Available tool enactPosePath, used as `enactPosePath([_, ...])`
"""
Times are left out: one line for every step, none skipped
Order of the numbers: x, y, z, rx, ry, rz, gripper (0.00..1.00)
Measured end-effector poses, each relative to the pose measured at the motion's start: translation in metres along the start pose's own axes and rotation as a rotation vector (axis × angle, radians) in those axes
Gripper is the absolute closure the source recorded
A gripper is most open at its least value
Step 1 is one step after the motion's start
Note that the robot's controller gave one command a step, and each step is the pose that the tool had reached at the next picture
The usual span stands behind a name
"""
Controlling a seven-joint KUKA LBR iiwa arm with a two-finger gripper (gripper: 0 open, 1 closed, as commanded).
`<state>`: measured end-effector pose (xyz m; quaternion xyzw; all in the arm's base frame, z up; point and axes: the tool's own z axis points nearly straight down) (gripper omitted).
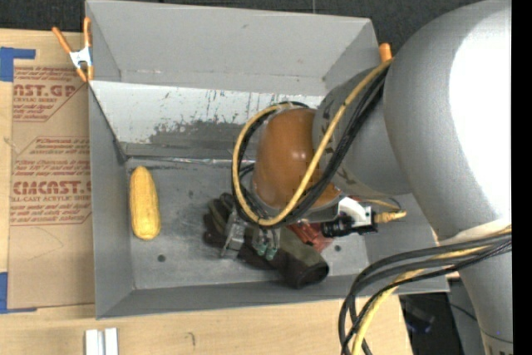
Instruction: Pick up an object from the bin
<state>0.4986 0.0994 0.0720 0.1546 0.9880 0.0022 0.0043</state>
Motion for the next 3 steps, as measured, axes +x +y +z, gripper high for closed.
enactPosePath([0.0, 0.0, 0.0, 0.0, 0.0, 0.0, 1.0])
enactPosePath([0.0, 0.0, -0.003, 0.001, 0.003, 0.0, 1.0])
enactPosePath([0.002, -0.001, -0.013, 0.006, 0.011, 0.0, 1.0])
